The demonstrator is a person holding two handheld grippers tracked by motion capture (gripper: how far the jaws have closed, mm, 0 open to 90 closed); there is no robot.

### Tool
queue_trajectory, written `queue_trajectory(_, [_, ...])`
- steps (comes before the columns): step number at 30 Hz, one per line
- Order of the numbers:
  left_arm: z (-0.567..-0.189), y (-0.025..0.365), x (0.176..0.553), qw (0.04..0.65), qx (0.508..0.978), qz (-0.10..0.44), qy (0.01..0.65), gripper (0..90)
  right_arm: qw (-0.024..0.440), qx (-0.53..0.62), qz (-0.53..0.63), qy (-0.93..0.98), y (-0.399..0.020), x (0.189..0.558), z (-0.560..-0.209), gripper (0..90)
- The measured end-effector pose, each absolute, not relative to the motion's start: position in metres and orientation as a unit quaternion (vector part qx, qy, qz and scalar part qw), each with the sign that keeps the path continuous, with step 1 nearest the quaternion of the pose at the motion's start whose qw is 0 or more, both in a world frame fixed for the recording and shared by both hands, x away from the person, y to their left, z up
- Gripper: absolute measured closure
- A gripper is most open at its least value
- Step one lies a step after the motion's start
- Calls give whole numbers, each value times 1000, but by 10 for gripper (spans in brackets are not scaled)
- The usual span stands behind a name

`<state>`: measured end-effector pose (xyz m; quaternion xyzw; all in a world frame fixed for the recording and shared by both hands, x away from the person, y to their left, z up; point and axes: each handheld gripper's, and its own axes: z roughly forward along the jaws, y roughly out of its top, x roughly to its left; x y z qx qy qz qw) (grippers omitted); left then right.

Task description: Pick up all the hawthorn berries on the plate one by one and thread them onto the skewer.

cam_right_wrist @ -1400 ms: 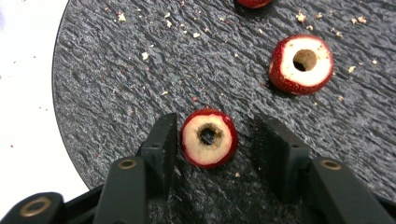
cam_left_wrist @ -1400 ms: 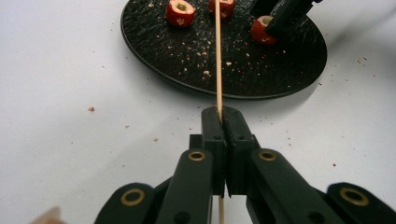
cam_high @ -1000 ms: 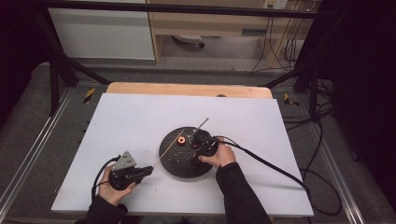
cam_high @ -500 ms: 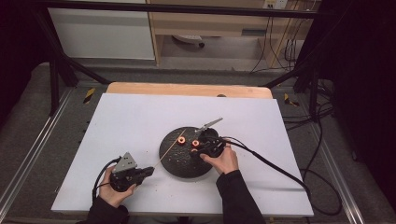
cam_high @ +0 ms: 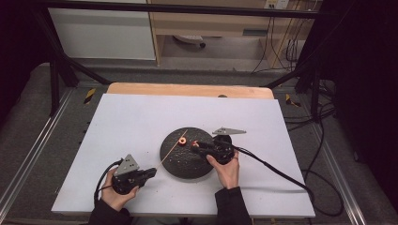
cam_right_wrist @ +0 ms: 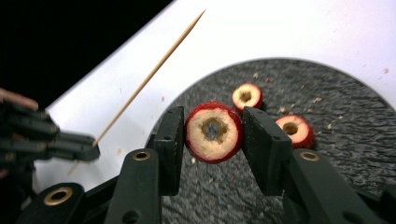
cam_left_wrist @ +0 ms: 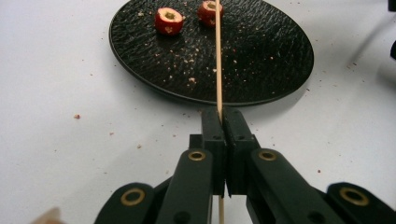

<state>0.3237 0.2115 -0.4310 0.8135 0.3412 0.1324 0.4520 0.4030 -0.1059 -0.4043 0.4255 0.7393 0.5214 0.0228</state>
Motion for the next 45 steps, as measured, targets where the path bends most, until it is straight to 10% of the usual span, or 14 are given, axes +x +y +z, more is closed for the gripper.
queue_trajectory(45, [-438,184,316,491,784,121,361,883,75,499,702,503,-105,415,-410,607])
